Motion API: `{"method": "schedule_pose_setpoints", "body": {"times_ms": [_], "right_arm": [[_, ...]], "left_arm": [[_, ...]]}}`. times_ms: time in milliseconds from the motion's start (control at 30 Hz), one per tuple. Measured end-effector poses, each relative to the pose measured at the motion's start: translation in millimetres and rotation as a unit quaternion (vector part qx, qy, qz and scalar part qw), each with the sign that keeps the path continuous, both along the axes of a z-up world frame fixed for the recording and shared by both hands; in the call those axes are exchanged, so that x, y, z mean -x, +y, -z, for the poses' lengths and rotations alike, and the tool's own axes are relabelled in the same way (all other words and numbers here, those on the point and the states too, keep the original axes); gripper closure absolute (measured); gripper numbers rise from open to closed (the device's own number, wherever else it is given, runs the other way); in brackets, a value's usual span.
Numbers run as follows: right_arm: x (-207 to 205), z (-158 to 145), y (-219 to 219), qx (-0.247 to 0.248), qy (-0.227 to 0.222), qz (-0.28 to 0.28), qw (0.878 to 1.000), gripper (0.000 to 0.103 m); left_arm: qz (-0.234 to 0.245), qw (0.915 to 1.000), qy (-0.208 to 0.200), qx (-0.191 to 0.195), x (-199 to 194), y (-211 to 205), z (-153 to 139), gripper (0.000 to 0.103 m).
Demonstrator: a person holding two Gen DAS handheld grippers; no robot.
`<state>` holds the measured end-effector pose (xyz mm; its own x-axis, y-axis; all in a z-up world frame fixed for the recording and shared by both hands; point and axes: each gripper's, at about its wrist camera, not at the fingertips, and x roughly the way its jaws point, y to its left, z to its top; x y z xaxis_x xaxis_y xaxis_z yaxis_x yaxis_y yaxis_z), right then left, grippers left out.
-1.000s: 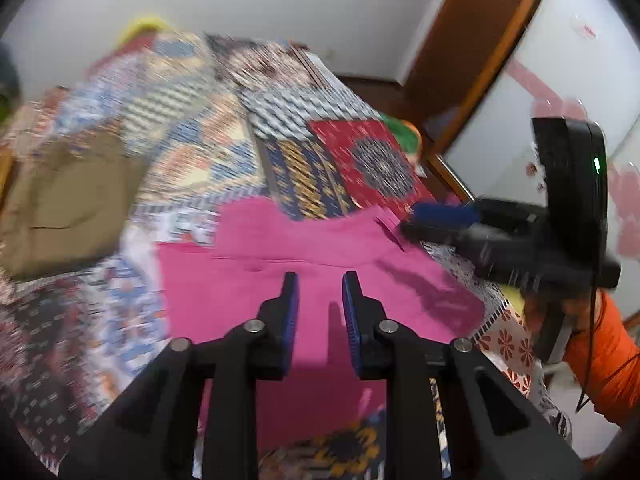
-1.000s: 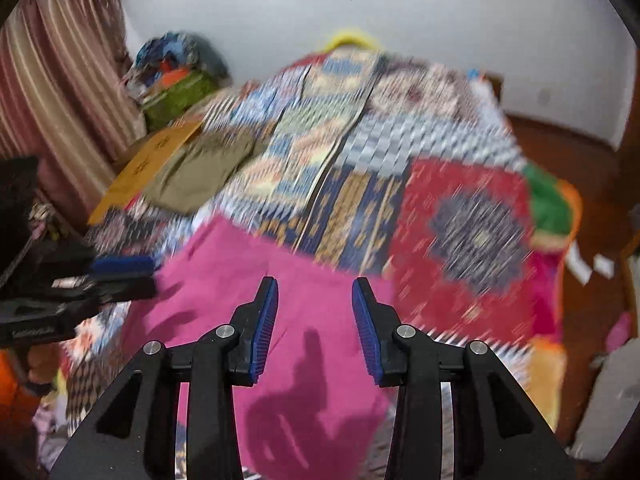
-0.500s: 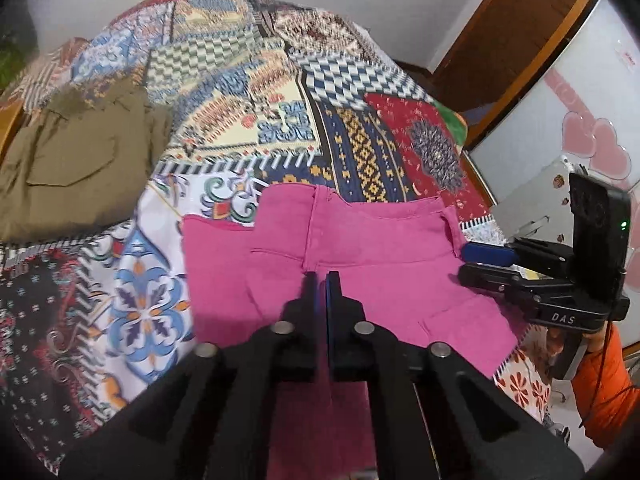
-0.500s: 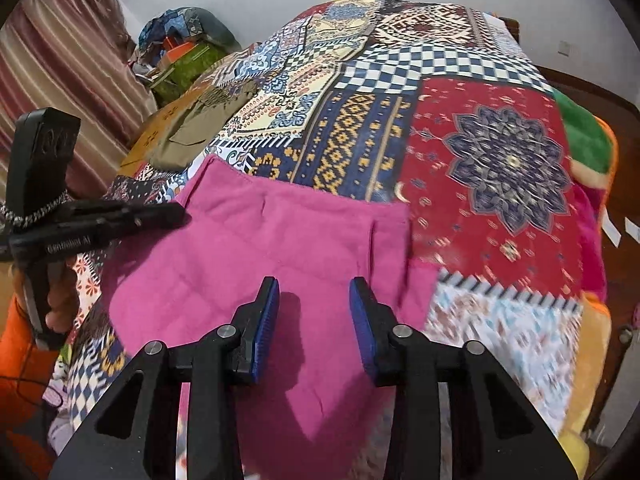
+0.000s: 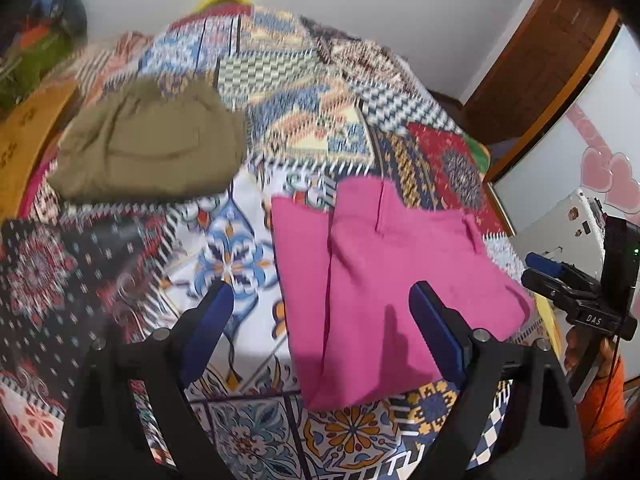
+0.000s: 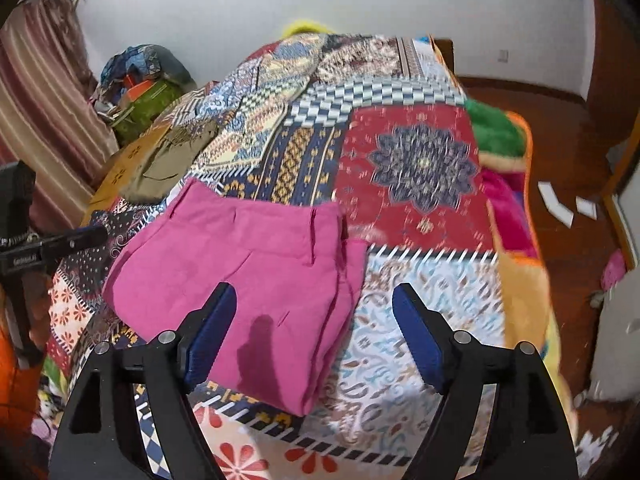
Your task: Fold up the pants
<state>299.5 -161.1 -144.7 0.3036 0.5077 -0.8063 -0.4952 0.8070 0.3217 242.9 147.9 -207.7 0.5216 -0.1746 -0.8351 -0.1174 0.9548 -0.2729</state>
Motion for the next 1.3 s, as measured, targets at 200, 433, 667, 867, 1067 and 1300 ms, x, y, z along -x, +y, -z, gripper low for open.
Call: {"method": "schedule_pose_setpoints", "body": {"times_ms": [200,433,667,867,1067,1300], "right_arm": [[5.3,22.8,8.1,-0.002,0.035,0.001,0.999,0.025],[-2.8,40.3,9.6,-0.028,0.078,0.006,0.996,0.025],[-4.1,38.9,16.4,-0.035,0.073,0.0,0.997,0.04],[0.9,27.7,15.0,-0.033,0.039,-0.004,0.999,0.07],[3.1,13.7,11.3,-0.042,0.017,-0.004,0.999,0.084],[16.9,-15.5,14.2,-0.049,-0.009,-0.013,0.999,0.088]], "left_arm": [[0.019,0.9986,0.04,0.03,-4.5,-13.3,35.3,0.013],[0.024,0.9967,0.042,0.066,-13.4,-15.7,49.0,0.013],[0.047,0.9969,0.026,0.058,-25.6,-32.1,44.3,0.035],[0.047,0.9971,0.021,0.057,-27.4,-36.0,39.8,0.058],[0.045,0.999,0.004,0.005,-18.1,-46.9,22.9,0.07],[0.048,0.9987,-0.019,-0.007,3.9,-50.1,-0.2,0.078]]}}
